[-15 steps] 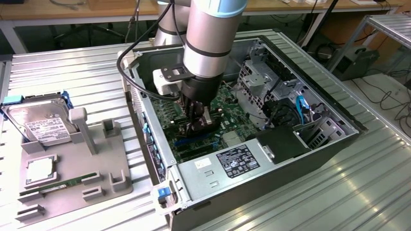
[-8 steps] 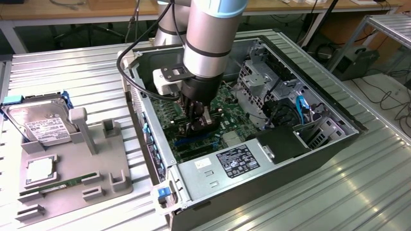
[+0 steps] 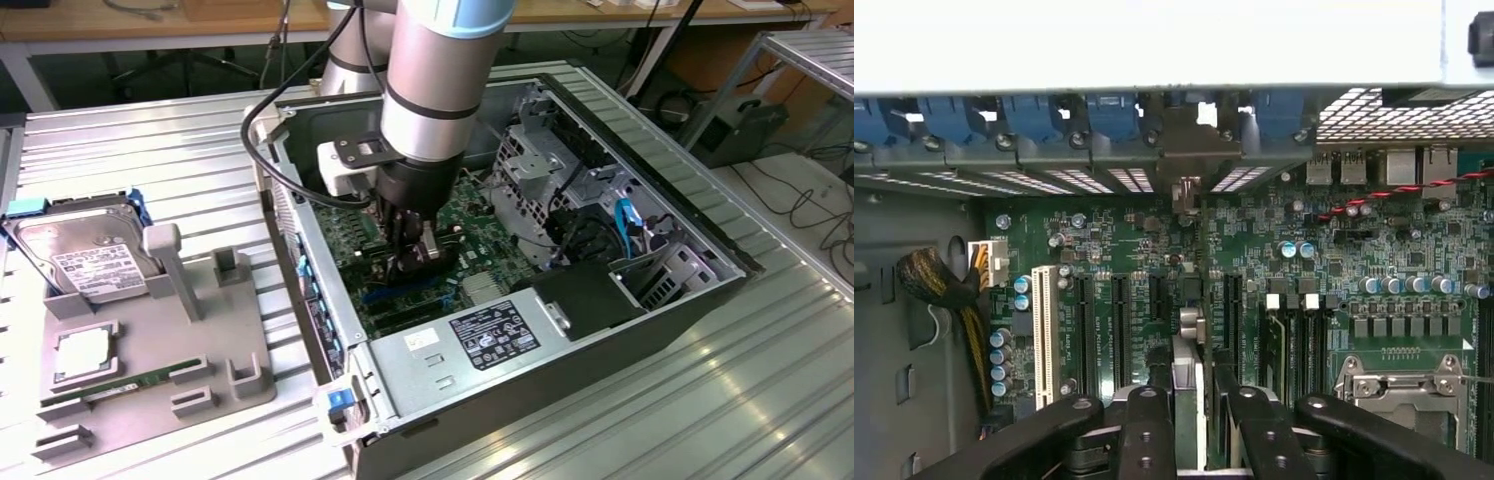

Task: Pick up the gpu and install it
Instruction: 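Insert the gpu into the slot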

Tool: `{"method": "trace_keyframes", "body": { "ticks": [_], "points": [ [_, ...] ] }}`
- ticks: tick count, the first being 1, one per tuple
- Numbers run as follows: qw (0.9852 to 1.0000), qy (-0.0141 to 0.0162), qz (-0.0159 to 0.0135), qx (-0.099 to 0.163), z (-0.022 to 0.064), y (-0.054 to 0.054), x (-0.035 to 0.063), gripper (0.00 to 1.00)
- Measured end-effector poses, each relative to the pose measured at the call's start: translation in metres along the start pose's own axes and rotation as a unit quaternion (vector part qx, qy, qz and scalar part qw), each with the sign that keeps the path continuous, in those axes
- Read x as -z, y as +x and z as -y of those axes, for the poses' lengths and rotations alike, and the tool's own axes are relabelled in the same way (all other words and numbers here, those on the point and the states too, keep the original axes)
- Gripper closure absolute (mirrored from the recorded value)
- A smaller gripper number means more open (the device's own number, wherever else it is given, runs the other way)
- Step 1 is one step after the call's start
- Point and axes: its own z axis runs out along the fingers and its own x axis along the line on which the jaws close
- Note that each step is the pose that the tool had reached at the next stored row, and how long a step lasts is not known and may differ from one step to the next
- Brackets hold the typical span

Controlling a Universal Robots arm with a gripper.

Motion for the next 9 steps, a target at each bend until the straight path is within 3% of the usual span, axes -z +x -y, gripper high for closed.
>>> {"method": "trace_keyframes", "body": {
  "ticks": [4,9],
  "points": [
    [1.0000,-0.0001,0.0013,-0.004,0.0000,-0.0002,0.0000,0.74],
    [0.9999,-0.0004,0.0096,-0.004,0.0000,-0.0008,0.0001,0.74]
  ]
}}
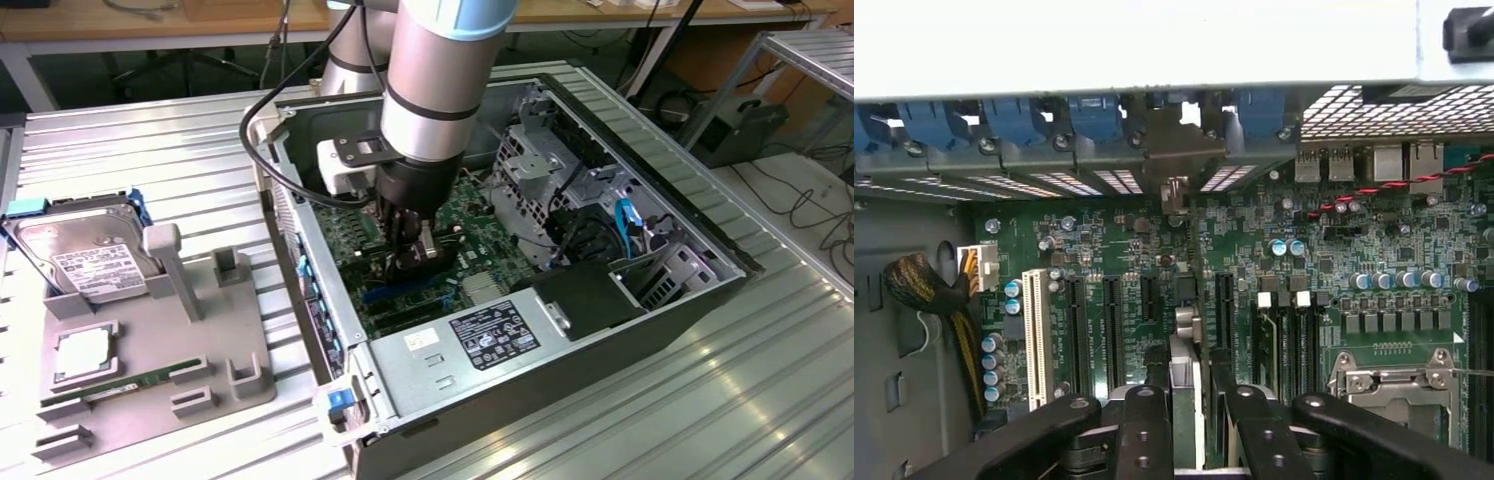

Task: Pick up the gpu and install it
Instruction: 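Insert the gpu into the slot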

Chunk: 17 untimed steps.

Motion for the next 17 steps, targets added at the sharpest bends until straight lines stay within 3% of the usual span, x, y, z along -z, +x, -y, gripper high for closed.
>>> {"method": "trace_keyframes", "body": {
  "ticks": [17],
  "points": [
    [1.0000,0.0000,0.0004,0.000,0.0002,0.0000,-0.0037,0.74]
  ]
}}
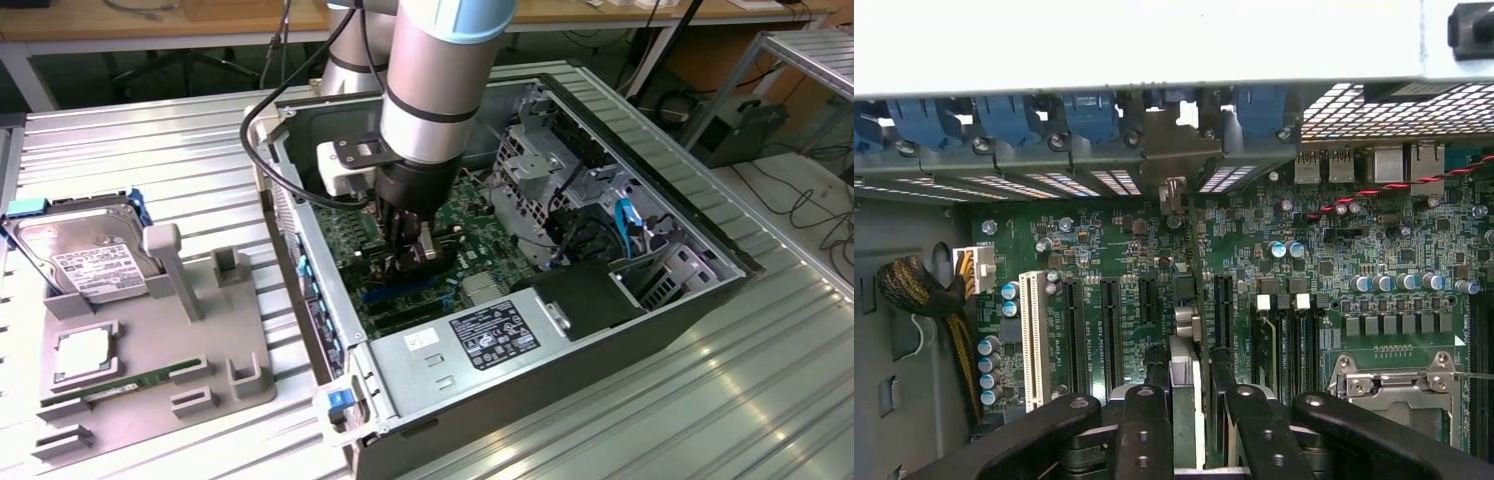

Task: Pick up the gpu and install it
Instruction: 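Insert the gpu into the slot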

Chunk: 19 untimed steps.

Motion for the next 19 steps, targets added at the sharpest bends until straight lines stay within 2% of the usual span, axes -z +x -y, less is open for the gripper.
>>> {"method": "trace_keyframes", "body": {
  "ticks": [19],
  "points": [
    [1.0000,0.0001,-0.0010,0.000,-0.0001,0.0000,0.0027,0.74]
  ]
}}
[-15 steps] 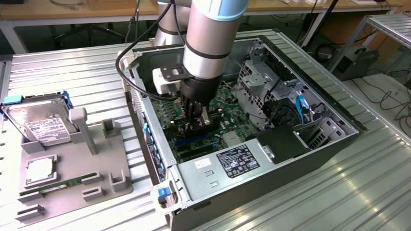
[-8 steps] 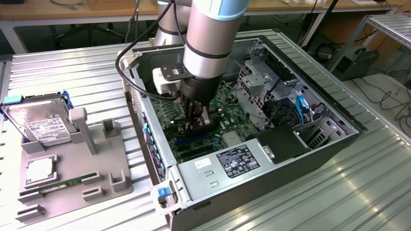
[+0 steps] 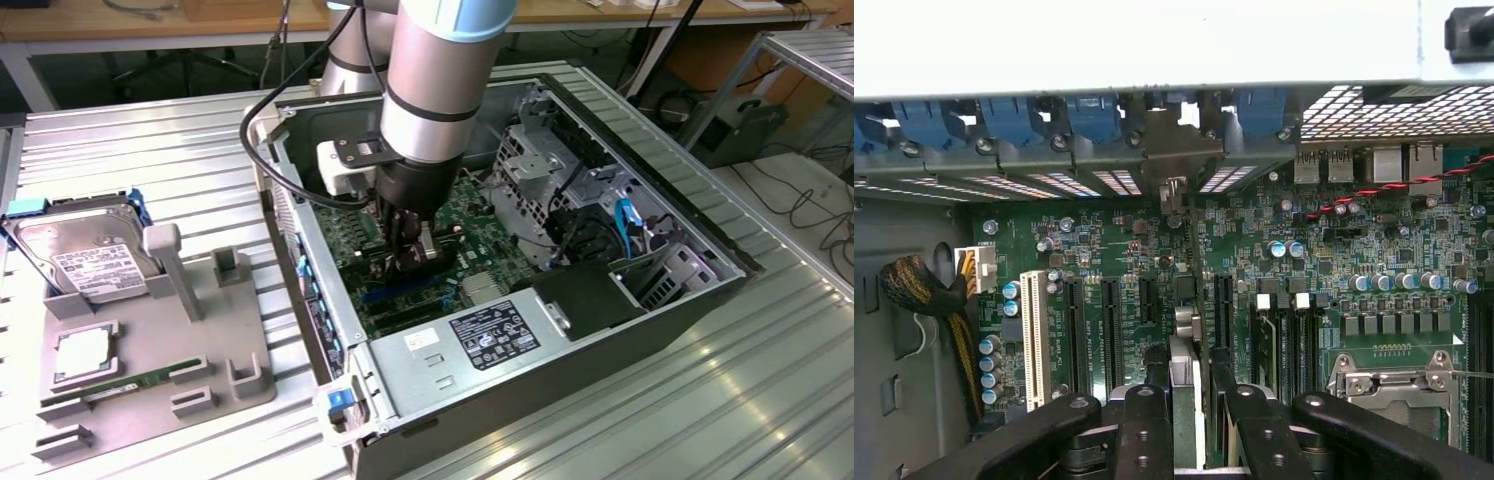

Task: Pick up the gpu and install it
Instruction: 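Insert the gpu into the slot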

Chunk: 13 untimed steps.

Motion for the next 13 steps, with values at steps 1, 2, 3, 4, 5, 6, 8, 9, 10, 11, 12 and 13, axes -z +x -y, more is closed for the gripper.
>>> {"method": "trace_keyframes", "body": {
  "ticks": [1,2,3,4,5,6,8,9,10,11,12,13],
  "points": [
    [1.0000,0.0000,-0.0003,0.000,0.0000,0.0000,0.0000,0.74],
    [1.0000,0.0000,-0.0007,0.000,0.0000,0.0000,-0.0001,0.74],
    [1.0000,0.0000,-0.0012,0.000,0.0000,0.0000,-0.0002,0.74],
    [1.0000,0.0001,-0.0020,0.000,0.0000,0.0000,-0.0002,0.74],
    [1.0000,0.0001,-0.0022,0.000,0.0000,0.0000,-0.0002,0.74],
    [1.0000,0.0001,-0.0022,0.000,0.0000,0.0000,-0.0002,0.74],
    [1.0000,0.0001,-0.0022,0.000,0.0000,0.0000,-0.0002,0.74],
    [1.0000,0.0001,-0.0020,0.000,0.0000,0.0000,-0.0002,0.74],
    [1.0000,0.0000,-0.0016,0.000,-0.0001,0.0000,-0.0002,0.74],
    [1.0000,0.0000,-0.0013,0.000,-0.0001,0.0000,-0.0004,0.74],
    [1.0000,0.0000,-0.0011,0.000,0.0000,0.0000,-0.0006,0.74],
    [1.0000,-0.0001,-0.0010,0.000,0.0000,0.0001,-0.0009,0.74]
  ]
}}
